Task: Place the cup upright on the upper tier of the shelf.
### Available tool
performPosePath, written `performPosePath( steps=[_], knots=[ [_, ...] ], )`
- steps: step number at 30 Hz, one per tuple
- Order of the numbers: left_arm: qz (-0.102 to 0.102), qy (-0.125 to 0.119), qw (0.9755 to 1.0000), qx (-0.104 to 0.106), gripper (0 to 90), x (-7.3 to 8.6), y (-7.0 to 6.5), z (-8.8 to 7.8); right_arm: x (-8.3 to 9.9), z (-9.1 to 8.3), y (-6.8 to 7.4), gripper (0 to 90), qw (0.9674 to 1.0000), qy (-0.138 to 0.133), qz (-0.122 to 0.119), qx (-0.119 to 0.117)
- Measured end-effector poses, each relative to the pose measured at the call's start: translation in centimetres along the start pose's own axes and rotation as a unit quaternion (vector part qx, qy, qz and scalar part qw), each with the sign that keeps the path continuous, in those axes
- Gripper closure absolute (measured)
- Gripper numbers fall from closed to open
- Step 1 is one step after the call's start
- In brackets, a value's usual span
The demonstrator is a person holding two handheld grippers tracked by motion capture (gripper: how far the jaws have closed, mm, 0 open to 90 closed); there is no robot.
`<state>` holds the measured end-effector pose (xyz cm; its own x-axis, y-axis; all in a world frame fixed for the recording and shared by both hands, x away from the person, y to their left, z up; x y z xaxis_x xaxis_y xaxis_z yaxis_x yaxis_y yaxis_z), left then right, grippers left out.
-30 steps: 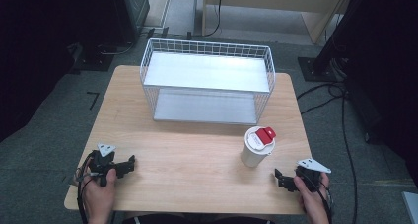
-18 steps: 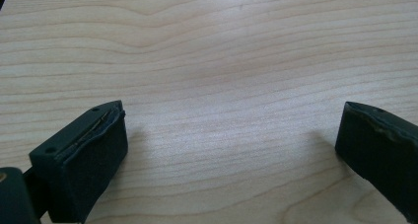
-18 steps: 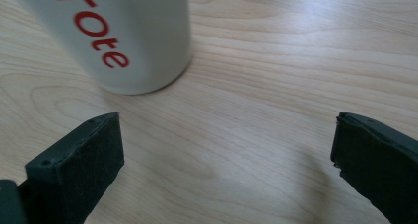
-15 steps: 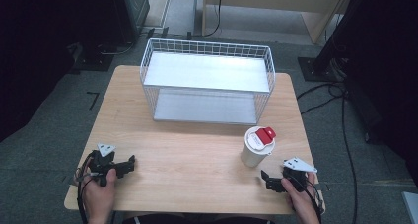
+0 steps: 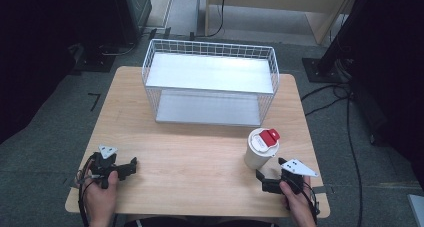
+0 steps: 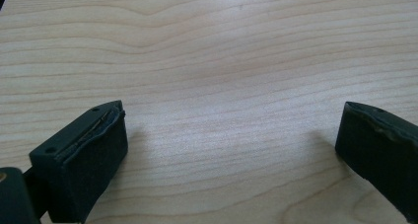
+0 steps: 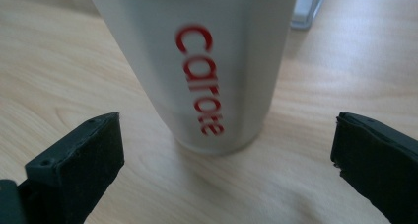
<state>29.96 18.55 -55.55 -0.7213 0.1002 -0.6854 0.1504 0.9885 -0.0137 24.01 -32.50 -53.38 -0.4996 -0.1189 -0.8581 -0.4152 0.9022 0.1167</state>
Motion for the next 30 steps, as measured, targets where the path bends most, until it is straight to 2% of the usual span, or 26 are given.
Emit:
performPosePath(
  steps=[4, 9, 17, 24, 28, 30],
  knots=[
    [0.0, 0.0, 1.0, 0.0, 0.0, 0.0, 0.0, 0.0, -0.9, 0.3, 0.5, 0.0, 0.9996, -0.026, 0.007, -0.008],
    [0.0, 0.0, 1.0, 0.0, 0.0, 0.0, 0.0, 0.0, -1.9, 1.0, 1.0, 0.0, 0.9988, -0.047, 0.014, -0.008],
    [0.0, 0.0, 1.0, 0.0, 0.0, 0.0, 0.0, 0.0, -3.1, 2.2, 1.7, 0.0, 0.9966, -0.077, 0.025, 0.013],
    [0.0, 0.0, 1.0, 0.0, 0.0, 0.0, 0.0, 0.0, -4.5, 3.1, 2.2, 0.0, 0.9911, -0.118, 0.053, 0.033],
    [0.001, 0.001, 1.0, 0.0, 0.0, 0.0, 0.0, 0.0, -4.6, 3.6, 2.2, 0.0, 0.9897, -0.126, 0.048, 0.048],
    [0.001, 0.001, 1.0, 0.0, 0.0, 0.0, 0.0, 0.0, -4.6, 3.8, 2.2, 0.3, 0.9895, -0.127, 0.049, 0.048]
  ],
)
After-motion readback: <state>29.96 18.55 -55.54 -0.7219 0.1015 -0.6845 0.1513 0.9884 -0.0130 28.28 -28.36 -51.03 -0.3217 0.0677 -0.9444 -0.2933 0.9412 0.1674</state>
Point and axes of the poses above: each handheld gripper's, and its own axes: z roughly forward along the jaws, x roughly out of its underside, y roughly to its left, the point moved 5 cm from there along z, roughly forward along the jaws, and after that the axes turned 2 degrees about -z, right-handed, at the moved point
